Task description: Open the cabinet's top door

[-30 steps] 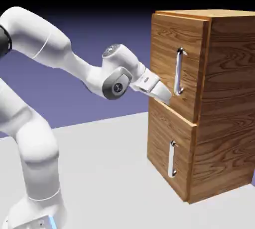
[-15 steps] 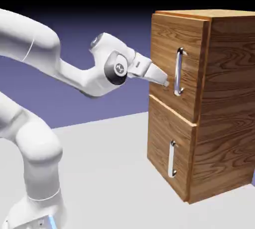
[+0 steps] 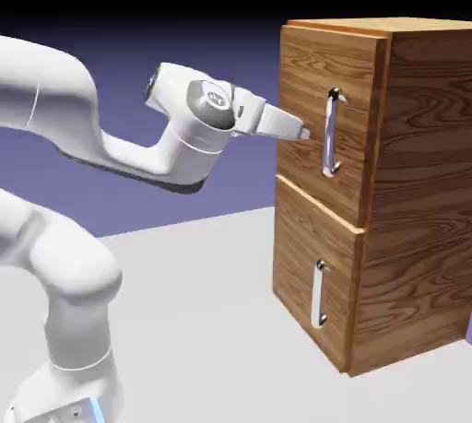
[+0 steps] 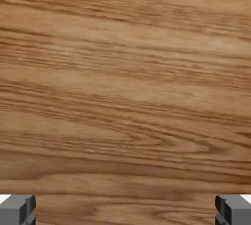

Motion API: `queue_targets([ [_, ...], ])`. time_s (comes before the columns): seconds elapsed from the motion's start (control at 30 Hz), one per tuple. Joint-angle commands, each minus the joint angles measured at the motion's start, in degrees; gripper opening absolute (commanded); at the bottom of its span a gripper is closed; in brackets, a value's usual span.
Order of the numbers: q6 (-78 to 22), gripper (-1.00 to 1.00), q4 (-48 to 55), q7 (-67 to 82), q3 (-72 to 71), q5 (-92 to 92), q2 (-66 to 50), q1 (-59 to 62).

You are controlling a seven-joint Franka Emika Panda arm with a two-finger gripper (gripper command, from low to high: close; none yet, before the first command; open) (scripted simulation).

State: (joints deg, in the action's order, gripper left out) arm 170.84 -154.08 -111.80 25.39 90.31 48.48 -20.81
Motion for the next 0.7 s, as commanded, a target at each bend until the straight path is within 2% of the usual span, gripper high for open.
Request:
queue_targets([
  [0.0,-0.03,0.00,0.17,-1.91,0.75,2.50,0.51,-0.48],
  [0.67,-0.55,0.00,3.61,-40.14,15.78,52.33,10.65,-9.97],
])
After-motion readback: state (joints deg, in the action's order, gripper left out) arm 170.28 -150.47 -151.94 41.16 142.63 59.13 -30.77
